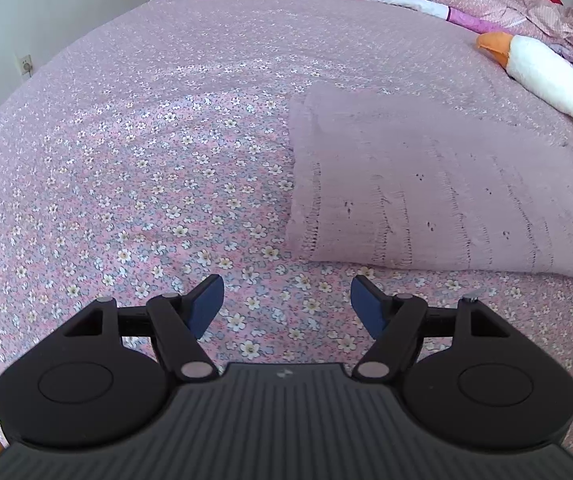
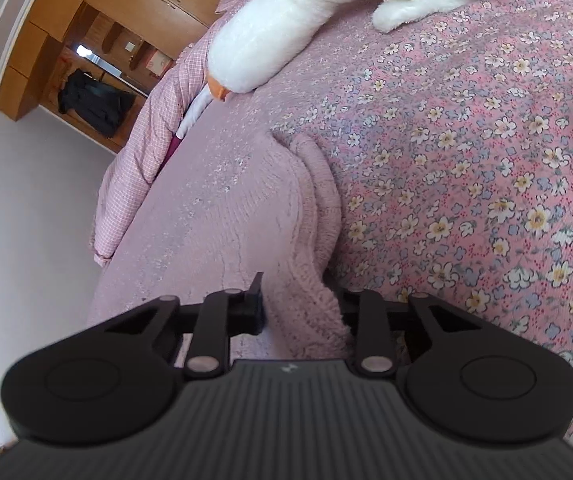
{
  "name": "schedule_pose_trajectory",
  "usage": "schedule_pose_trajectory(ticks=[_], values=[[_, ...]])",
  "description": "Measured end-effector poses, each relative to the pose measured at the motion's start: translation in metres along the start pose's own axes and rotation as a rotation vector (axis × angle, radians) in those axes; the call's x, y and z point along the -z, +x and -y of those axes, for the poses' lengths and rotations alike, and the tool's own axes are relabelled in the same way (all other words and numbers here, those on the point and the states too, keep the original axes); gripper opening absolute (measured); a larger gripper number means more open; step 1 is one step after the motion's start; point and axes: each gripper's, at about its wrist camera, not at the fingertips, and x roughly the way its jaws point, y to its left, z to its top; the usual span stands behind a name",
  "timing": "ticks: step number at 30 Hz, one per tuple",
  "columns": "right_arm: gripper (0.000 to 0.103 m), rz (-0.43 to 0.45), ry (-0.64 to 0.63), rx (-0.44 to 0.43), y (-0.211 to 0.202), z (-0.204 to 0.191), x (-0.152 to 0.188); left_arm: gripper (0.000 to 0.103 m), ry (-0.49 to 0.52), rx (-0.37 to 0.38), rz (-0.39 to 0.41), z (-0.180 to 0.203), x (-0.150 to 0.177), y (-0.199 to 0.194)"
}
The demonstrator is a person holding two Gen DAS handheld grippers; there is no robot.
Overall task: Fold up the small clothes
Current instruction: 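Fold the held side edge over the cardigan with the right gripper and release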
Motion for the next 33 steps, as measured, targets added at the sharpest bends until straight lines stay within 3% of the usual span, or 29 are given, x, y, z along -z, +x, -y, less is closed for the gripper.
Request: schedule_pose_trajectory(ticks=[4, 19, 33], values=[[0.029, 0.007, -0.006, -0.022, -0.001, -0.015, -0.003, 0.076, 0.041, -0.026, 0.009, -0.003, -0.006, 0.000], [0.027, 0.044, -0.276, -0.088, -0.006, -0.109, -0.004, 0.077, 0.086, -0.061, 0.033, -0.033, -0.019, -0.003], [0.026, 0.032, -0.404, -0.188, -0.004, -0.202, 0.022, 0.077, 0.043, -0.079, 0.039, -0.064, -0.018, 0.004]])
